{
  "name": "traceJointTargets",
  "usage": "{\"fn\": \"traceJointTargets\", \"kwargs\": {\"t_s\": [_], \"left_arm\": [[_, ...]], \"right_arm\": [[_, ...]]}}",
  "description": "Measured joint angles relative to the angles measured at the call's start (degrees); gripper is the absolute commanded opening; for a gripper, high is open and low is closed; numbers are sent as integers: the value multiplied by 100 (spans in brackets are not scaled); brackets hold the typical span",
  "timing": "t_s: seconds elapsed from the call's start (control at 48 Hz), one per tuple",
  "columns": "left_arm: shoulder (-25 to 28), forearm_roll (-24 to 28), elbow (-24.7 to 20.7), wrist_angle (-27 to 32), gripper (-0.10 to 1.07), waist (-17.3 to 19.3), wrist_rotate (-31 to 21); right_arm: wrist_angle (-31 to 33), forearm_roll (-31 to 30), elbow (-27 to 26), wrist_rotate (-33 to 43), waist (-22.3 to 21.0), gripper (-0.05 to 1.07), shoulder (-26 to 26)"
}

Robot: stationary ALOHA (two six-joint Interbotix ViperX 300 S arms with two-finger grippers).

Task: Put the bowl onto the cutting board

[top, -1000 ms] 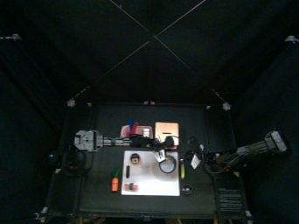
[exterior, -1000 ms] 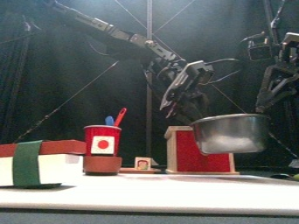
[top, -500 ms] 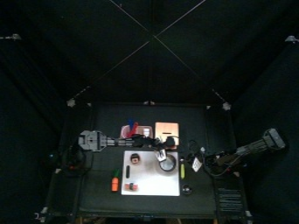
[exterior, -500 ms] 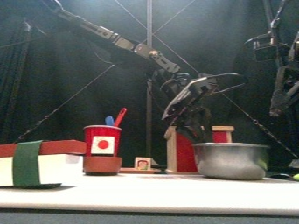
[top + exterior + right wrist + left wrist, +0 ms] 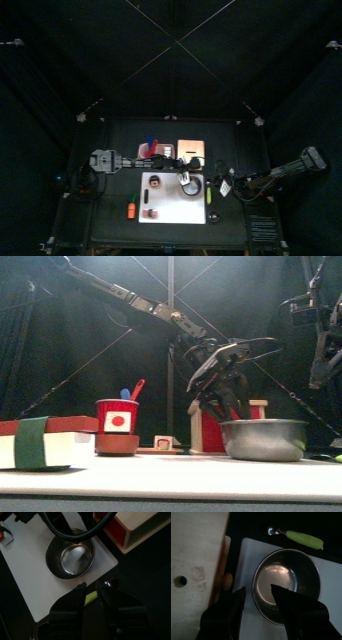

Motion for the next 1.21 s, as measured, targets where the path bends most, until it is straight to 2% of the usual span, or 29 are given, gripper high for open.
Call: {"fn": "traceJointTargets", "kwargs": {"t_s": [0.417, 0.562, 0.792, 1.062, 1.208], "left_arm": [[-668, 448, 0, 141, 82, -18, 18], [-1028, 519, 185, 237, 81, -44, 18], [-1890, 589, 993, 79, 81, -176, 26], [-3032, 615, 2487, -782, 81, -246, 53], [-3735, 765, 3384, -1450, 81, -246, 53]], "right_arm": [[0, 79, 0, 0, 0, 65, 26], [0, 88, 0, 0, 0, 65, 35], [-26, 88, 0, 0, -9, 65, 53], [-44, 79, -26, 0, -18, 65, 62], [-53, 53, -44, 0, -35, 65, 70]]}}
